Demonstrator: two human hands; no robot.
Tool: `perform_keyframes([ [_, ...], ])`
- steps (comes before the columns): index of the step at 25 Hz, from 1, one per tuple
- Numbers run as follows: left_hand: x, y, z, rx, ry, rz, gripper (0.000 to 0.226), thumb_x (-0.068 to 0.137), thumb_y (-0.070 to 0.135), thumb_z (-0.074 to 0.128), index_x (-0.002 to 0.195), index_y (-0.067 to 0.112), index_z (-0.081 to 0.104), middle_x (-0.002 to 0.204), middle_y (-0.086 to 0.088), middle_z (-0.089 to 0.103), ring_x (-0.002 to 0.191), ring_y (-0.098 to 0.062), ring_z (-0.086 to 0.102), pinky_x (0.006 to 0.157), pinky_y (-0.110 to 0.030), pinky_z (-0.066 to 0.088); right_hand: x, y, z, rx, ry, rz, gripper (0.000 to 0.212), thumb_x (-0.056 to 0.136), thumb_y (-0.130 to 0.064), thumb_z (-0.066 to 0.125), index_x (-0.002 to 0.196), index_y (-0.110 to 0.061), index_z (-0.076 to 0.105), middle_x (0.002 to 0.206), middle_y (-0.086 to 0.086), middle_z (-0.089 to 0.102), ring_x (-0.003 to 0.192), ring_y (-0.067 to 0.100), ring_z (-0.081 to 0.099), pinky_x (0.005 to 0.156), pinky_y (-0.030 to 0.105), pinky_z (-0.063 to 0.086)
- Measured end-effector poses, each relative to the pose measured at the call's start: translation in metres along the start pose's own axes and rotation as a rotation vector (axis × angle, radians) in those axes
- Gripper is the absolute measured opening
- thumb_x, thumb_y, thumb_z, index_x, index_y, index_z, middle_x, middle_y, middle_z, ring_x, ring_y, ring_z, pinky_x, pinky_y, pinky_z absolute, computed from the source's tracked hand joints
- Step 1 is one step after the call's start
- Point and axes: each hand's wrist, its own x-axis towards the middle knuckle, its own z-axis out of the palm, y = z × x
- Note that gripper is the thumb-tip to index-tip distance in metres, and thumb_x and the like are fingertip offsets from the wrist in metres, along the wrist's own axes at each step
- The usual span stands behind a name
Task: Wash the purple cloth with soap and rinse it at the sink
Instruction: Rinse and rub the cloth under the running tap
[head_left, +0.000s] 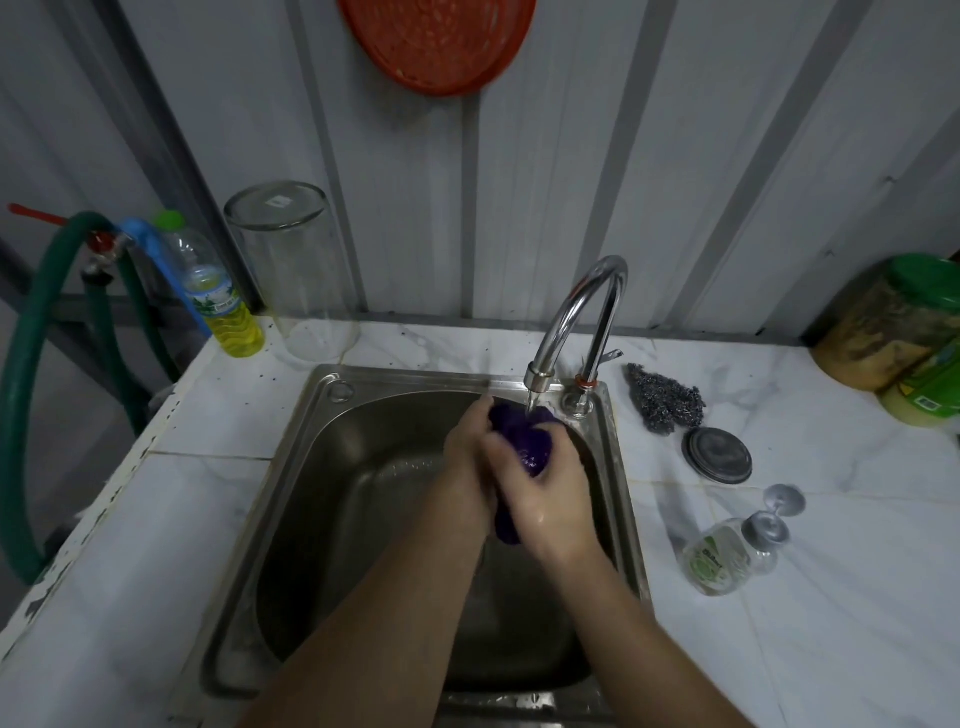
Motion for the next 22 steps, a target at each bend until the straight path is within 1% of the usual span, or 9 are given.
perform_keyframes([
  [2, 0.01, 0.007, 0.0, 0.024, 0.034, 0.013, 0.05, 0.087, 0.045, 0.067, 0.113, 0.003, 0.068, 0.108, -0.02, 0.073, 0.094, -0.032, 0.07, 0.082, -0.04, 0.058, -0.021, 0.007, 0.002, -0.077, -0.005, -0.154, 0.031, 0.084, -0.05, 0.067, 0.109, -0.034, 0.061, 0.098, -0.006, 0.071, 0.087, 0.007, 0.07, 0.077, 0.034, 0.061],
  [4, 0.015, 0.011, -0.001, 0.073, 0.089, 0.006, 0.047, 0.093, 0.044, 0.064, 0.117, 0.004, 0.065, 0.106, -0.017, 0.071, 0.088, -0.028, 0.069, 0.068, -0.035, 0.053, -0.034, 0.013, 0.001, -0.224, 0.047, -0.301, 0.032, 0.09, -0.051, 0.055, 0.112, -0.028, 0.062, 0.098, -0.009, 0.069, 0.087, 0.007, 0.067, 0.076, 0.036, 0.059],
  [7, 0.014, -0.005, -0.015, 0.111, -0.068, -0.05, 0.049, 0.088, 0.058, 0.064, 0.096, 0.01, 0.069, 0.078, -0.011, 0.068, 0.068, -0.022, 0.068, 0.065, -0.035, 0.049, -0.033, 0.012, -0.001, -0.485, 0.058, -0.417, 0.041, 0.091, -0.063, 0.045, 0.095, -0.027, 0.064, 0.083, -0.011, 0.067, 0.072, 0.006, 0.064, 0.063, 0.031, 0.056],
  [9, 0.005, -0.018, -0.018, 0.076, -0.188, -0.096, 0.045, 0.081, 0.058, 0.068, 0.073, 0.013, 0.064, 0.064, -0.008, 0.058, 0.057, -0.021, 0.06, 0.065, -0.035, 0.048, -0.022, 0.006, 0.002, -0.542, 0.063, -0.365, 0.046, 0.088, -0.067, 0.044, 0.078, -0.027, 0.064, 0.071, -0.008, 0.066, 0.063, 0.008, 0.063, 0.059, 0.032, 0.055],
  [12, -0.009, -0.013, -0.001, 0.034, -0.187, -0.047, 0.022, 0.074, 0.029, 0.067, 0.067, 0.013, 0.055, 0.059, -0.006, 0.05, 0.048, -0.018, 0.052, 0.051, -0.024, 0.046, 0.01, -0.007, 0.001, -0.441, 0.087, -0.118, 0.044, 0.09, -0.058, 0.049, 0.065, -0.023, 0.058, 0.064, -0.001, 0.066, 0.063, 0.021, 0.066, 0.063, 0.036, 0.056],
  [14, -0.013, -0.01, 0.006, 0.035, -0.14, -0.056, 0.024, 0.089, 0.022, 0.06, 0.077, 0.003, 0.069, 0.063, -0.012, 0.064, 0.053, -0.022, 0.064, 0.052, -0.025, 0.053, 0.034, -0.011, -0.008, -0.356, 0.089, 0.058, 0.035, 0.093, -0.046, 0.056, 0.068, -0.022, 0.059, 0.068, 0.001, 0.067, 0.068, 0.024, 0.066, 0.062, 0.029, 0.052],
  [17, -0.02, -0.016, 0.002, 0.065, -0.112, -0.075, 0.03, 0.095, 0.022, 0.056, 0.109, 0.002, 0.074, 0.092, -0.018, 0.074, 0.08, -0.03, 0.073, 0.072, -0.041, 0.061, 0.056, -0.009, -0.017, -0.344, 0.028, 0.164, 0.029, 0.096, -0.039, 0.054, 0.082, -0.016, 0.066, 0.076, 0.004, 0.067, 0.076, 0.026, 0.065, 0.068, 0.029, 0.048],
  [20, -0.024, -0.012, -0.009, -0.044, -0.012, -0.041, 0.027, 0.101, 0.032, 0.056, 0.105, 0.008, 0.069, 0.104, -0.018, 0.076, 0.089, -0.032, 0.073, 0.074, -0.042, 0.06, 0.062, -0.003, -0.02, -0.37, 0.019, 0.201, 0.044, 0.097, -0.052, 0.048, 0.095, -0.012, 0.068, 0.09, 0.008, 0.071, 0.086, 0.029, 0.067, 0.077, 0.033, 0.052],
  [22, -0.019, -0.01, -0.021, -0.01, 0.091, -0.041, 0.028, 0.101, 0.037, 0.056, 0.105, 0.011, 0.066, 0.105, -0.016, 0.074, 0.08, -0.026, 0.069, 0.067, -0.035, 0.055, 0.062, -0.003, -0.023, -0.288, 0.057, 0.171, 0.051, 0.096, -0.059, 0.047, 0.087, -0.013, 0.067, 0.084, 0.006, 0.072, 0.083, 0.028, 0.068, 0.081, 0.04, 0.056],
])
